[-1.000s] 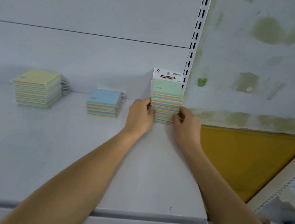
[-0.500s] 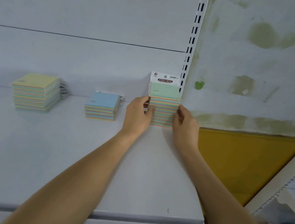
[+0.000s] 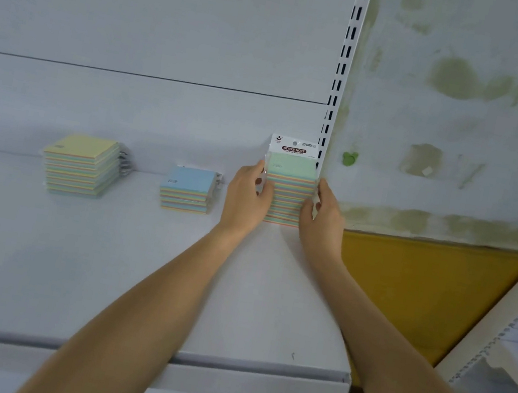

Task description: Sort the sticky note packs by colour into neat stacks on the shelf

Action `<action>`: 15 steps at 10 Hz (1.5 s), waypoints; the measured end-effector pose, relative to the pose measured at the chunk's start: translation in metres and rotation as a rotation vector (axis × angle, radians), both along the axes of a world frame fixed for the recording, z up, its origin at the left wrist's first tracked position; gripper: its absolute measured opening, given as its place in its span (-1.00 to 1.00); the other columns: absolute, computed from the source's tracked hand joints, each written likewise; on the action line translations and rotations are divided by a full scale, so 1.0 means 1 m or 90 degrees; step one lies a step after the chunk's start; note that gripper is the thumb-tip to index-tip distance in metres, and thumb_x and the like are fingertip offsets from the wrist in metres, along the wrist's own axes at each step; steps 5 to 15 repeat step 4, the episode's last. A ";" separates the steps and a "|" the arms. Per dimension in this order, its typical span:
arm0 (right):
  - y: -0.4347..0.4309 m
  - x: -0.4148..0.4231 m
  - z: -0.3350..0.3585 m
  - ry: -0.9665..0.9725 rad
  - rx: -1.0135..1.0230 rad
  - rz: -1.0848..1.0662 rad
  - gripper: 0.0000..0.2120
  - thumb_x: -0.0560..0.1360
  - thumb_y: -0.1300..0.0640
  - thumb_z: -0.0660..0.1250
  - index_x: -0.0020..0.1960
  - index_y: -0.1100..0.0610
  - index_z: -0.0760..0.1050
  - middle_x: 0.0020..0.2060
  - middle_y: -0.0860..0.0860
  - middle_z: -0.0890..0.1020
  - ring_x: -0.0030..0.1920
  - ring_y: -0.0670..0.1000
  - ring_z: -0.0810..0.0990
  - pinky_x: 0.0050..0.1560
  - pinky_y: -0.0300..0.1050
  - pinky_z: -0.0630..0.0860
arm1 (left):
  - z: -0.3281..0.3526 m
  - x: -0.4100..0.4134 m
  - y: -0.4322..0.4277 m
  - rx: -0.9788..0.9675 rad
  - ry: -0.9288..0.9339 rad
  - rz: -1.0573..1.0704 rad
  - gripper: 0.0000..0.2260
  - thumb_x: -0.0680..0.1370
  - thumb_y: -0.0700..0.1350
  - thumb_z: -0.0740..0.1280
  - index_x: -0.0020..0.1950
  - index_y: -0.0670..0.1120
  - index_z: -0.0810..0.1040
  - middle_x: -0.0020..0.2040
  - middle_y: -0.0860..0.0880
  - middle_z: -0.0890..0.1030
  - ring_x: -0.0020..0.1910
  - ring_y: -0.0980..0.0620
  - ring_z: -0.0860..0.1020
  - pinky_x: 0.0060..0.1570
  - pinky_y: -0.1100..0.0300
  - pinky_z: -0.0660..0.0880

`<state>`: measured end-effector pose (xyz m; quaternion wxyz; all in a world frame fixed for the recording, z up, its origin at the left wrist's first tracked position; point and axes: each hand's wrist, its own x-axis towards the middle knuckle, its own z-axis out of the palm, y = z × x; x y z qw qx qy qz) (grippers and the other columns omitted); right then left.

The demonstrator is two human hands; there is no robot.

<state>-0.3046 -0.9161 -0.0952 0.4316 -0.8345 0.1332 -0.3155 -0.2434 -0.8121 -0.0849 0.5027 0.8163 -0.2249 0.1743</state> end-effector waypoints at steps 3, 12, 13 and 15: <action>-0.008 -0.021 0.030 -0.034 -0.133 0.019 -0.57 0.58 0.21 0.07 0.45 0.08 0.17 0.41 0.00 0.34 0.41 -0.01 0.29 0.28 -0.24 0.26 | 0.028 0.006 0.050 0.101 -0.085 0.048 -0.62 0.57 -0.22 0.20 0.38 -0.24 0.36 0.28 -0.23 0.48 0.26 -0.15 0.47 0.26 0.11 0.33; -0.001 -0.022 0.041 -0.040 -0.235 0.024 -0.58 0.58 0.19 0.10 0.43 0.09 0.21 0.41 0.00 0.35 0.40 0.01 0.31 0.32 -0.12 0.30 | 0.043 0.016 0.082 0.224 -0.116 0.043 -0.62 0.58 -0.16 0.19 0.39 -0.21 0.36 0.31 -0.22 0.47 0.29 -0.17 0.45 0.29 0.07 0.34; -0.001 -0.022 0.041 -0.040 -0.235 0.024 -0.58 0.58 0.19 0.10 0.43 0.09 0.21 0.41 0.00 0.35 0.40 0.01 0.31 0.32 -0.12 0.30 | 0.043 0.016 0.082 0.224 -0.116 0.043 -0.62 0.58 -0.16 0.19 0.39 -0.21 0.36 0.31 -0.22 0.47 0.29 -0.17 0.45 0.29 0.07 0.34; -0.001 -0.022 0.041 -0.040 -0.235 0.024 -0.58 0.58 0.19 0.10 0.43 0.09 0.21 0.41 0.00 0.35 0.40 0.01 0.31 0.32 -0.12 0.30 | 0.043 0.016 0.082 0.224 -0.116 0.043 -0.62 0.58 -0.16 0.19 0.39 -0.21 0.36 0.31 -0.22 0.47 0.29 -0.17 0.45 0.29 0.07 0.34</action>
